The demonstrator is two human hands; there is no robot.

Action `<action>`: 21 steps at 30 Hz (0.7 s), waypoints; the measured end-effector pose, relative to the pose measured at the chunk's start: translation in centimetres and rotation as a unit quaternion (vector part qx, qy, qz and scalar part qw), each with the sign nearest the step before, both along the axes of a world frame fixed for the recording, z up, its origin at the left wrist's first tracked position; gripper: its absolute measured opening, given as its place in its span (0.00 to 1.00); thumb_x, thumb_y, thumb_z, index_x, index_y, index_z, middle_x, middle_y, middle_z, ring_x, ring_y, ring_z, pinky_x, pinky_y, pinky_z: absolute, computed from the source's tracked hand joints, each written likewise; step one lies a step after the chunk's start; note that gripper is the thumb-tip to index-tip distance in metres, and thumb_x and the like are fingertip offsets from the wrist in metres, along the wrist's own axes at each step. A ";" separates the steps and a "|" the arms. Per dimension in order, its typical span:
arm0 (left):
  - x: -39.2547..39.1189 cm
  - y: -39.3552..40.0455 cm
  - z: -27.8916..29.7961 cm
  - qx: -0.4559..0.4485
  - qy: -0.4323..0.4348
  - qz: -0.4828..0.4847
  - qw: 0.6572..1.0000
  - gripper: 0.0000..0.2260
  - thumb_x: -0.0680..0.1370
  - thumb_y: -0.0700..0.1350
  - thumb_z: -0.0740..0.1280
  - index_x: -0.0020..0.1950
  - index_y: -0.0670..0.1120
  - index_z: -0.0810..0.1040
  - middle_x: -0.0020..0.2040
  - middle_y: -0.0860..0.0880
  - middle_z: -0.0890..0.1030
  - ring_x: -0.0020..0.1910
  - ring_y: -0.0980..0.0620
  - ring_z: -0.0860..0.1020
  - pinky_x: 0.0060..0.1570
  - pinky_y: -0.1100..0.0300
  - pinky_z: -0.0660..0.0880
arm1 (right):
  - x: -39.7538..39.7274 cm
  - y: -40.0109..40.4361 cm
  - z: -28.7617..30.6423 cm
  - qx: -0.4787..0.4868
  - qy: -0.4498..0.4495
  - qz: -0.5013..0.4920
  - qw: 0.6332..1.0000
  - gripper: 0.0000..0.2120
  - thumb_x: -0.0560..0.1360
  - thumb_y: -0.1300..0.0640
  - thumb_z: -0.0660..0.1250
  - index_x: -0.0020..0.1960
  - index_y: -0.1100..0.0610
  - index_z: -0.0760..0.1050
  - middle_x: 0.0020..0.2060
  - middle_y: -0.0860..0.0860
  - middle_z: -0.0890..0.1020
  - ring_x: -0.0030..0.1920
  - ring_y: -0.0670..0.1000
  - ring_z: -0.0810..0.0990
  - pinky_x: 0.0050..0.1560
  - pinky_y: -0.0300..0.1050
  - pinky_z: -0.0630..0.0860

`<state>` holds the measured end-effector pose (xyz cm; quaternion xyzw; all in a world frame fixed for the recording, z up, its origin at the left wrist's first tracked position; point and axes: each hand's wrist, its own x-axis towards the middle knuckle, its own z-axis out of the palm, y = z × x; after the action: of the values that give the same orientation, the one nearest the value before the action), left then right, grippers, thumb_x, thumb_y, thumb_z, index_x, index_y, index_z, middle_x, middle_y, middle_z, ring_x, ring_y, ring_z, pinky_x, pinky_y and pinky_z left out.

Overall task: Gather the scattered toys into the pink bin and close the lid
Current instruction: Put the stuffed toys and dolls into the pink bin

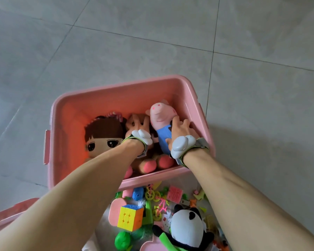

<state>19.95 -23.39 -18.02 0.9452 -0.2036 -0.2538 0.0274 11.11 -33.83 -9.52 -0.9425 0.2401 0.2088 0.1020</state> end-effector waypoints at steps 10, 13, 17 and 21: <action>2.0 5.0 -0.9 -0.200 0.047 0.022 0.979 0.44 0.59 0.56 0.67 0.74 0.58 0.56 0.75 0.46 0.55 0.74 0.45 0.61 0.68 0.49 0.68 | 0.4 0.3 -2.3 0.043 0.072 -0.039 0.996 0.27 0.79 0.52 0.61 0.72 0.63 0.57 0.68 0.60 0.65 0.69 0.58 0.65 0.66 0.48 0.64; 1.7 4.7 -1.2 -0.183 0.044 0.018 0.982 0.46 0.60 0.55 0.68 0.76 0.57 0.55 0.77 0.45 0.51 0.76 0.43 0.58 0.69 0.49 0.68 | 0.2 0.2 -3.1 0.078 0.091 -0.043 0.992 0.28 0.80 0.52 0.61 0.74 0.62 0.56 0.71 0.61 0.63 0.71 0.60 0.64 0.67 0.51 0.63; 0.3 3.4 -1.4 -0.055 0.014 -0.004 0.998 0.45 0.71 0.61 0.68 0.79 0.56 0.44 0.78 0.40 0.39 0.75 0.34 0.55 0.65 0.44 0.69 | 0.4 0.3 -3.5 0.032 0.084 -0.013 0.996 0.31 0.77 0.50 0.64 0.72 0.62 0.56 0.67 0.57 0.62 0.66 0.58 0.68 0.61 0.49 0.69; -2.2 2.6 -2.3 0.002 -0.072 -0.033 0.997 0.41 0.76 0.63 0.59 0.79 0.53 0.37 0.77 0.38 0.35 0.76 0.33 0.47 0.71 0.45 0.60 | 0.5 0.5 -4.3 -0.031 0.059 0.032 0.997 0.32 0.73 0.49 0.66 0.71 0.62 0.59 0.65 0.58 0.61 0.61 0.60 0.68 0.62 0.46 0.66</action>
<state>17.73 -20.78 -20.36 0.9537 -0.2359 -0.1867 0.0025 11.59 -33.33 -13.85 -0.9387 0.2215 0.2593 0.0512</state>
